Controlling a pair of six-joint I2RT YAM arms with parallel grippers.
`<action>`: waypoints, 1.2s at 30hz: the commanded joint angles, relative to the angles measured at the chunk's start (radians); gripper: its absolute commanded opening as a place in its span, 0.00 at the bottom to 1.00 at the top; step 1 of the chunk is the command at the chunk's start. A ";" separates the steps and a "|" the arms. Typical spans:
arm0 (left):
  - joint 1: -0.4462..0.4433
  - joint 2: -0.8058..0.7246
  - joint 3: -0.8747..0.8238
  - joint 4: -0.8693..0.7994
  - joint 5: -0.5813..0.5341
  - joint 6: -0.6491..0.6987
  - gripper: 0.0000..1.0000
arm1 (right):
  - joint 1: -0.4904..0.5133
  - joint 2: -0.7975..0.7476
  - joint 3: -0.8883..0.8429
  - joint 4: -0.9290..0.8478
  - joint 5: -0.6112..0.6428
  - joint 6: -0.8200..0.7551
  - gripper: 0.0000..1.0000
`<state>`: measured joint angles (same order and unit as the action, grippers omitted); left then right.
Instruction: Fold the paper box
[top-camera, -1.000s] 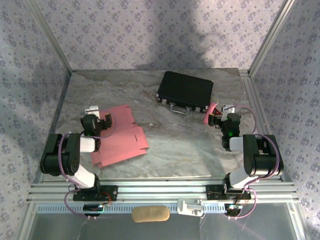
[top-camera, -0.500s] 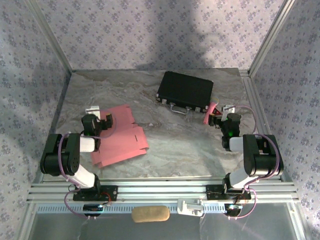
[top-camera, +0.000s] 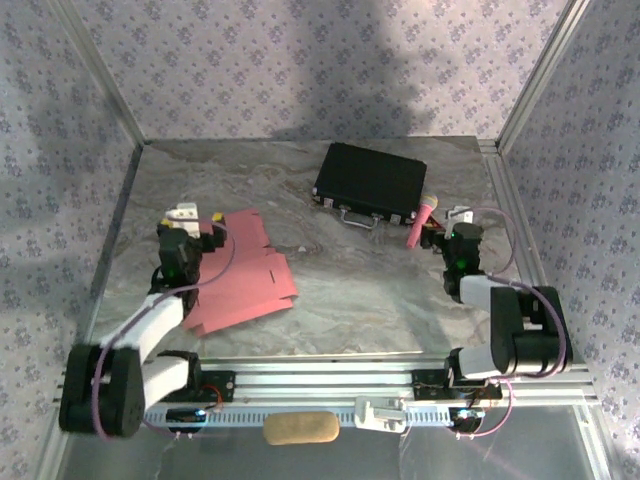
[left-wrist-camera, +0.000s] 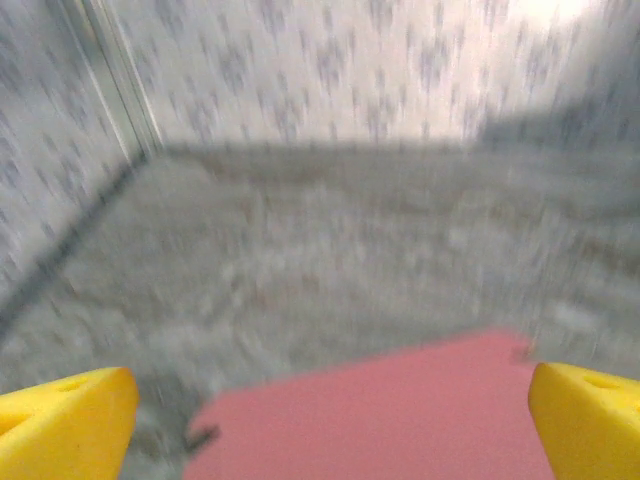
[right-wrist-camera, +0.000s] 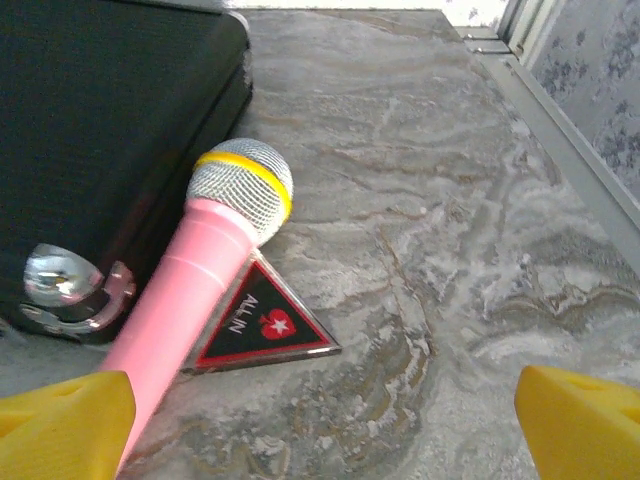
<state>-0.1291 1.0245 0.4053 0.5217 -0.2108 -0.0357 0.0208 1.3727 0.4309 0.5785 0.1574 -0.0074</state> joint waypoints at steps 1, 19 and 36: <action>-0.088 -0.191 0.116 -0.196 -0.059 0.022 1.00 | 0.068 -0.163 0.159 -0.336 0.060 0.030 0.99; -0.593 -0.385 0.460 -1.478 -0.054 -0.987 0.76 | 1.152 -0.445 0.402 -1.035 0.250 1.162 0.67; -0.621 -0.560 0.457 -1.674 -0.092 -1.040 0.63 | 1.460 0.425 0.365 0.061 0.274 1.768 0.57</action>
<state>-0.7429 0.4927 0.8501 -1.1156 -0.2928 -1.0672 1.4879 1.7557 0.8005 0.4374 0.3729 1.6367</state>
